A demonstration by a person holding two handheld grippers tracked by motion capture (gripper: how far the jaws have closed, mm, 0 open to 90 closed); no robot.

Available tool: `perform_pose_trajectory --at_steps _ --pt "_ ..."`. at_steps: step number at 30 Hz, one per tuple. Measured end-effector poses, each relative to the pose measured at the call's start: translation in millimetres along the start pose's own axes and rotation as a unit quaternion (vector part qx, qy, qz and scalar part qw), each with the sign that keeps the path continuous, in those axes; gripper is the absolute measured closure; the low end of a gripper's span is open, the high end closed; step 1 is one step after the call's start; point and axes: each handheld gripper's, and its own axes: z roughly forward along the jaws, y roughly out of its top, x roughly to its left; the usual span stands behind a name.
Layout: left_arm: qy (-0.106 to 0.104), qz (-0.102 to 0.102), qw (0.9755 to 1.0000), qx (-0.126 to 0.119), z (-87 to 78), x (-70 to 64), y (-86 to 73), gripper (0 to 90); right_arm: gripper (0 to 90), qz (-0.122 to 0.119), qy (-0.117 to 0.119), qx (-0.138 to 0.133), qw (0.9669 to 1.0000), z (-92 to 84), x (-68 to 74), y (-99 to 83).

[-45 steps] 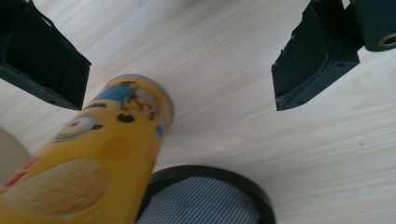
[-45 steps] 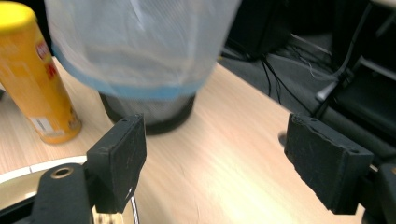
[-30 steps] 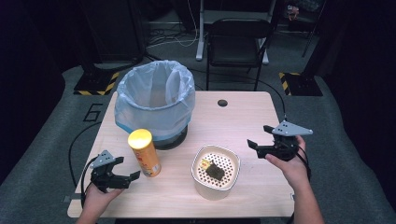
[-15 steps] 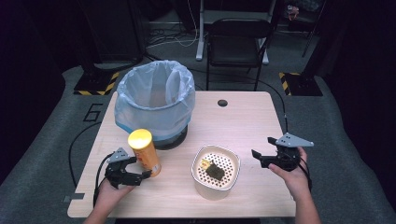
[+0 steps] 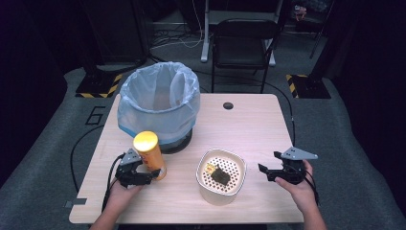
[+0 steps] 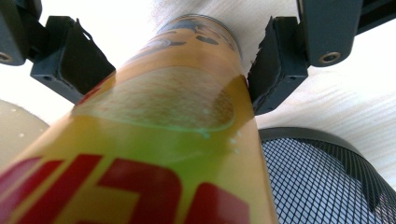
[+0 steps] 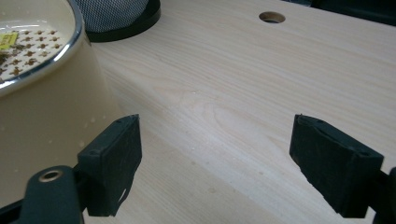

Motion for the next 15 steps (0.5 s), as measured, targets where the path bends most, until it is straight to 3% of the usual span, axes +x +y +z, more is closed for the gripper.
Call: perform_pose_trajectory --at_steps 9,14,15 --pt "-0.001 0.01 0.9998 -0.019 -10.4 -8.0 7.1 24.1 17.3 0.021 -0.001 0.013 0.9997 8.5 -5.1 -14.7" --pt "-0.007 0.007 0.9992 -0.039 -19.2 -13.1 15.6 24.2 17.5 0.024 -0.002 0.021 0.9995 12.5 -5.6 -19.9" --pt "-0.014 -0.003 0.999 -0.041 -21.0 -15.9 17.3 24.3 17.5 0.028 -0.002 0.022 0.9994 12.9 -5.1 -20.3"
